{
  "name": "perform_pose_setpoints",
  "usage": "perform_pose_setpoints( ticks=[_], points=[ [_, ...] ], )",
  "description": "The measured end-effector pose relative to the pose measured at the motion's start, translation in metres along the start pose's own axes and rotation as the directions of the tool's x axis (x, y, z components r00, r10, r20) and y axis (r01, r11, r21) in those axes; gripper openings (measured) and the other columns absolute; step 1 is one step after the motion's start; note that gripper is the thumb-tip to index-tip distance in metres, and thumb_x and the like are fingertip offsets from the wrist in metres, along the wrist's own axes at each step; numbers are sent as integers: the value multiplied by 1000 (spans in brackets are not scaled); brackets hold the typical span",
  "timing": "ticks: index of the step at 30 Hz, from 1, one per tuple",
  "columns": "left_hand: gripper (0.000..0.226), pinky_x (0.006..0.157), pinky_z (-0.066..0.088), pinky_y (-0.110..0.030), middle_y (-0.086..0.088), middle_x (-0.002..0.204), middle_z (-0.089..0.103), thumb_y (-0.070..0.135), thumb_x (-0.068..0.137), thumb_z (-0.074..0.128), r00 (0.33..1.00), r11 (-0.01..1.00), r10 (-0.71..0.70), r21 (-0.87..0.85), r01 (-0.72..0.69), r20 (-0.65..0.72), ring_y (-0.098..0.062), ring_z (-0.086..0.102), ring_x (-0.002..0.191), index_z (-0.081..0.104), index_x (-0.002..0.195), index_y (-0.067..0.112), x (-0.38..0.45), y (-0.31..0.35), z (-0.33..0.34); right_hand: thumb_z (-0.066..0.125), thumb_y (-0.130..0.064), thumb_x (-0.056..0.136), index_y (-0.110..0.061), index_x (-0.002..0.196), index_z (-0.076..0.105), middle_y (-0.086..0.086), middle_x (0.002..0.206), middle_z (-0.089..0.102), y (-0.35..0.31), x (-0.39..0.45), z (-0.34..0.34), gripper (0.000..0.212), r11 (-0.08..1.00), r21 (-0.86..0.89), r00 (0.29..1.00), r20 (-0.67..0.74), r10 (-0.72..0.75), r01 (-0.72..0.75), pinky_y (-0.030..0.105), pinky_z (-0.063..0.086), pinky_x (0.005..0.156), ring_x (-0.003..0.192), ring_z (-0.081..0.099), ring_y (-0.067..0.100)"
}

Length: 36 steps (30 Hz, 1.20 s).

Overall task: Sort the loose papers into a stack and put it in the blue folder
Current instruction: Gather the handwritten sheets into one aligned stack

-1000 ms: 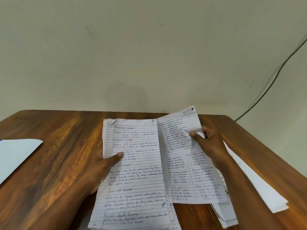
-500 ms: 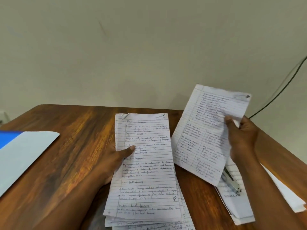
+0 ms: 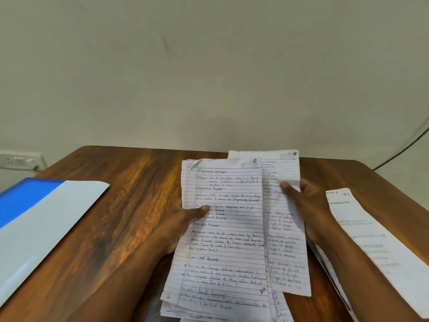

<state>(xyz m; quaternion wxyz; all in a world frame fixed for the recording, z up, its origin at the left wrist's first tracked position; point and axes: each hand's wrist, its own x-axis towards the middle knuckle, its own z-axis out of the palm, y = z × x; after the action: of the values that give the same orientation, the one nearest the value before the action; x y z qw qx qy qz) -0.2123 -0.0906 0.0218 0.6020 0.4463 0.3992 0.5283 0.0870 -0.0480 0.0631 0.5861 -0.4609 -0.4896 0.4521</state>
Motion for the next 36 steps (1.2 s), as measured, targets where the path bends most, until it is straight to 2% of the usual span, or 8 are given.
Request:
perform_pose_setpoints(
  ticks=[9, 15, 17, 22, 26, 29, 34, 36],
  points=[
    [42, 102, 56, -58, -18, 127, 74, -1, 95, 66, 1000, 998, 0, 57, 1, -23, -38, 72, 116, 58, 137, 3, 1, -1, 0, 61, -14, 103, -7, 122, 72, 12, 116, 79, 6, -25, 33, 22, 996, 19, 981, 172, 88, -93, 48, 59, 94, 107, 76, 32],
    [44, 103, 54, -59, -15, 127, 74, 1, 94, 69, 999, 997, -1, 81, 4, -36, -36, 72, 116, 58, 137, 5, 1, 0, 0, 53, -8, 105, -6, 117, 74, 13, 111, 79, 8, -34, 50, 25, 991, 31, 966, 229, 119, -129, 34, 65, 77, 98, 78, 27],
    [41, 103, 55, -58, -15, 126, 75, 2, 94, 69, 999, 996, 8, 93, -3, -50, -35, 73, 115, 60, 135, 5, 1, 0, 1, 49, -18, 108, -8, 118, 74, 11, 112, 80, 11, -36, 56, 29, 988, 44, 966, 223, 132, -145, 30, 63, 75, 101, 77, 26],
    [36, 91, 62, -49, -11, 121, 77, 3, 95, 69, 996, 994, 29, 111, -19, -83, -31, 75, 110, 62, 129, 10, 0, 2, 4, 37, -66, 104, -36, 133, 69, -10, 132, 72, 15, -41, 59, 53, 997, -21, 954, 290, 78, -75, 38, 51, 104, 124, 68, 13],
    [29, 88, 63, -47, -9, 117, 79, 3, 97, 67, 994, 992, 55, 115, -44, -99, -29, 77, 107, 65, 125, 12, 1, 0, 6, 67, -32, 101, -20, 126, 70, -5, 121, 78, 15, -46, 62, 29, 998, -49, 961, 274, 41, -28, 41, 57, 103, 113, 74, 13],
    [34, 87, 63, -48, -11, 121, 77, 1, 97, 67, 992, 990, 81, 123, -69, -101, -30, 76, 107, 62, 129, 13, 2, -3, 7, 75, -17, 96, -20, 125, 71, -8, 117, 78, 22, -46, 64, 29, 990, -138, 978, 206, 27, 2, 40, 59, 101, 109, 74, 9],
    [107, 99, 58, -57, -4, 142, 62, -2, 82, 79, 982, 991, 123, 71, -114, -140, -27, 68, 125, 19, 159, 41, 10, -9, 3, 69, -15, 100, -20, 124, 71, -8, 117, 79, 25, -46, 66, 25, 992, -111, 981, 179, 71, -52, 38, 60, 97, 108, 75, 11],
    [101, 100, 57, -60, -9, 140, 65, 3, 80, 81, 983, 997, 74, 38, -69, -166, -30, 70, 122, 25, 158, 33, 11, -7, 2, 67, -15, 102, -21, 124, 71, -8, 117, 79, 26, -46, 67, 24, 994, -86, 978, 192, 84, -68, 34, 60, 94, 109, 75, 11]
  ],
)
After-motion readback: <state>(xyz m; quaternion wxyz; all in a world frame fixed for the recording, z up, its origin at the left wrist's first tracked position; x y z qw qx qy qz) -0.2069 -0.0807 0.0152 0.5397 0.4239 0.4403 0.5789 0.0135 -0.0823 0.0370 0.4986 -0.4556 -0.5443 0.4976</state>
